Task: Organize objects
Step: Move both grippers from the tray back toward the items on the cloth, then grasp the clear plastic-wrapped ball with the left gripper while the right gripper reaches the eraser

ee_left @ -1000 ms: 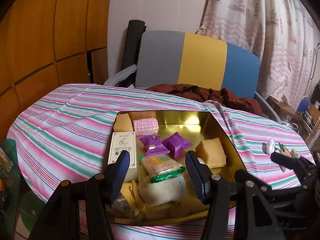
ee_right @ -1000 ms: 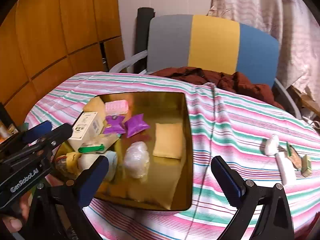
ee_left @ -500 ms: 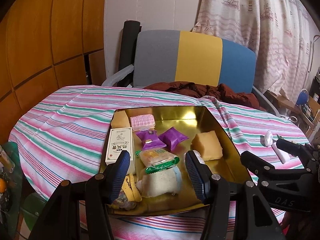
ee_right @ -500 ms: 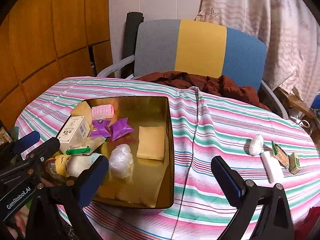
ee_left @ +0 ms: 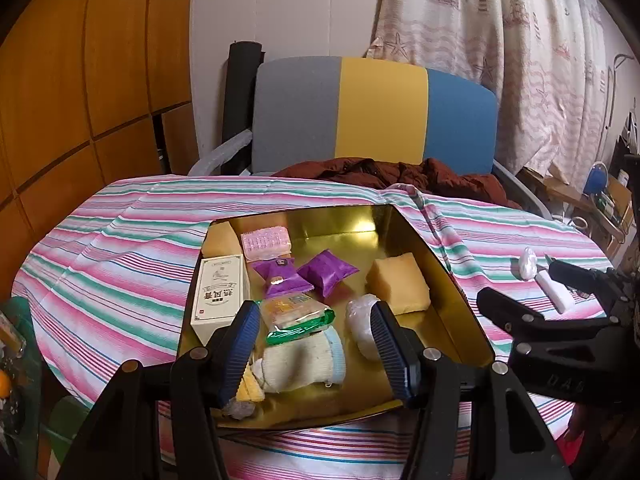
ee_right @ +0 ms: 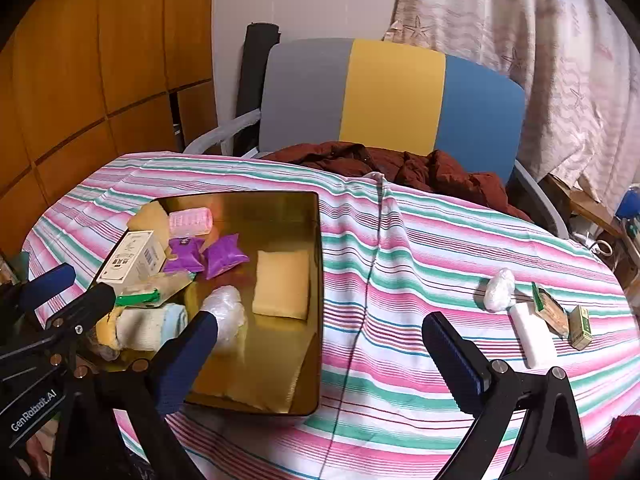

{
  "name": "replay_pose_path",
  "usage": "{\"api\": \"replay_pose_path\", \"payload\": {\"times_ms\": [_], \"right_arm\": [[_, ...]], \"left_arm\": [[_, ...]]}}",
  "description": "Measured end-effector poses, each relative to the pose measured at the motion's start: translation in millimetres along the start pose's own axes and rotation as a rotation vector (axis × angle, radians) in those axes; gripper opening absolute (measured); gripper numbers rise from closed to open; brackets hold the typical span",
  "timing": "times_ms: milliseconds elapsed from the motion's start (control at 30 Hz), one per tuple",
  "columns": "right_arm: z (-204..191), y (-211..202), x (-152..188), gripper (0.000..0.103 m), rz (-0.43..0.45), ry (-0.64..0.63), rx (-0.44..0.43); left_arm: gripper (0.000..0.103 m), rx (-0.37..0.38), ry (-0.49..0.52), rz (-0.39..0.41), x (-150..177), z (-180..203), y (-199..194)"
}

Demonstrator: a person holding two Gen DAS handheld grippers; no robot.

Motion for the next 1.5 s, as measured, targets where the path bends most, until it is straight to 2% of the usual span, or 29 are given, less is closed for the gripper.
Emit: {"api": "replay_pose_path", "payload": {"times_ms": [367,533,833,1033,1133,1200,1400,1500], "right_arm": [[50,9,-4,0.103,-0.040,0.076,0.035],[100,13,-4,0.103,-0.073,0.152,0.077],[219,4,-6,0.103,-0.047,0.279,0.267],[320,-7,19,0.103,0.009,0.546,0.399],[354,-7,44,0.103,-0.002,0.715,0.399],[370,-11,54,0.103,0.013,0.828,0.361],[396,-27,86,0.103,0.044,1.061,0.313],[405,-32,97,0.103,0.072,1.138,0.291]], "left_arm": [[0.058,0.036,0.052,-0.007,-6,21,5],[0.058,0.070,0.079,-0.008,-8,34,7],[0.058,0.136,0.120,-0.018,-12,62,9],[0.058,0.190,0.171,-0.024,-17,92,11],[0.058,0.219,0.207,-0.032,-19,112,15],[0.058,0.241,0.227,-0.041,-19,125,18],[0.058,0.303,0.289,-0.090,-17,169,33],[0.059,0.329,0.314,-0.129,-13,191,45]]}}
Point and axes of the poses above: each gripper's, at about its wrist camera, not at the fingertips, and y roughly the way its jaws point, z to its right, x to its underside, the point moved 4 cm from there along y, roughly the way its jaws point, and after that the axes turned 1 degree about -x, right-handed, at the moved point
